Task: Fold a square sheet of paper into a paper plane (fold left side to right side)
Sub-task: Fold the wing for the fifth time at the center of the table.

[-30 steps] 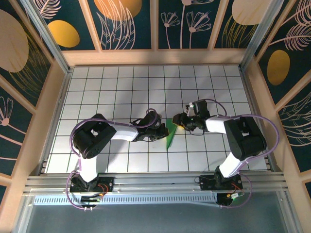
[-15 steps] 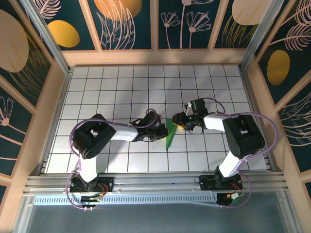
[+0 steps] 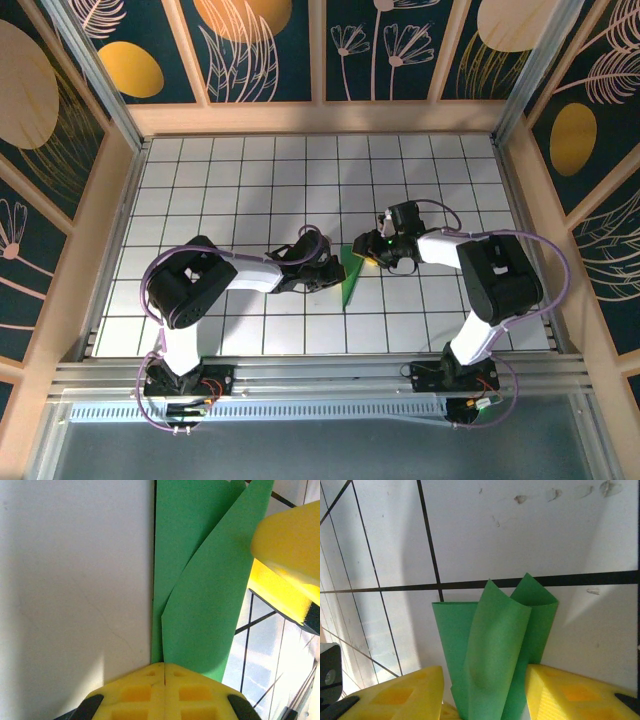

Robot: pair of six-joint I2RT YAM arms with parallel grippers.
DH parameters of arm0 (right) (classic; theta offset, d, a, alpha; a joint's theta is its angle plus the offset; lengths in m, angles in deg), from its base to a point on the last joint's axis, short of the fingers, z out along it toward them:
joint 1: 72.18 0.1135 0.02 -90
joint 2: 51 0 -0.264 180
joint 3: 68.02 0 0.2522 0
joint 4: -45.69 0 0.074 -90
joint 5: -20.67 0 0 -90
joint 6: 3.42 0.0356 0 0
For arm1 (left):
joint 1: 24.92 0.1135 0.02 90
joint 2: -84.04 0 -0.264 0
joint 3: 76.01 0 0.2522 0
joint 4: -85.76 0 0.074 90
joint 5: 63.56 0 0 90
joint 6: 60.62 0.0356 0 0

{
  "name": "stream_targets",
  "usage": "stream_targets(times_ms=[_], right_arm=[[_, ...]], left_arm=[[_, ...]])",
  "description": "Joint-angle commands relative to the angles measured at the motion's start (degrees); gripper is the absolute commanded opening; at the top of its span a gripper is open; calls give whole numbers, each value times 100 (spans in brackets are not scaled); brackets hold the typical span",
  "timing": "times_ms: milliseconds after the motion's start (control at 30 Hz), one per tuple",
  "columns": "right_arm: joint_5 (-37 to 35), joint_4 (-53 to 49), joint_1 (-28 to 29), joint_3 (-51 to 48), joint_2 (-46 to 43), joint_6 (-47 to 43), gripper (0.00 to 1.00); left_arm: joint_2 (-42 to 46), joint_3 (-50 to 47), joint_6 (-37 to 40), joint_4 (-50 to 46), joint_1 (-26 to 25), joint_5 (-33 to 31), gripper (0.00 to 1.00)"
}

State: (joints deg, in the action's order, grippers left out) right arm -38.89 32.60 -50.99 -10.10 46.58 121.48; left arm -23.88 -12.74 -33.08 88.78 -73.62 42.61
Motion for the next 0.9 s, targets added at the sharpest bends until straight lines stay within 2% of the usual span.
stream_targets(times_ms=[0, 167, 367, 700, 733, 867], right_arm=[[-512, -174, 166, -48, 420, -167, 48], [-416, -82, 165, -72, 353, -147, 48], [-74, 292, 106, -206, -187, 13, 48], [-323, -402, -118, -181, -945, -191, 48], [-300, -380, -122, -208, -998, -202, 47], [117, 92, -84, -409, -1020, -77, 31]], left_arm=[[71, -135, -127, -263, -33, -69, 0], [48, -135, -141, -297, -33, -83, 0], [-25, -101, -161, -363, -33, -80, 0], [-62, -96, -179, -368, -33, -87, 0], [-65, -93, -181, -367, -33, -79, 0], [-78, -85, -179, -359, -33, -70, 0]])
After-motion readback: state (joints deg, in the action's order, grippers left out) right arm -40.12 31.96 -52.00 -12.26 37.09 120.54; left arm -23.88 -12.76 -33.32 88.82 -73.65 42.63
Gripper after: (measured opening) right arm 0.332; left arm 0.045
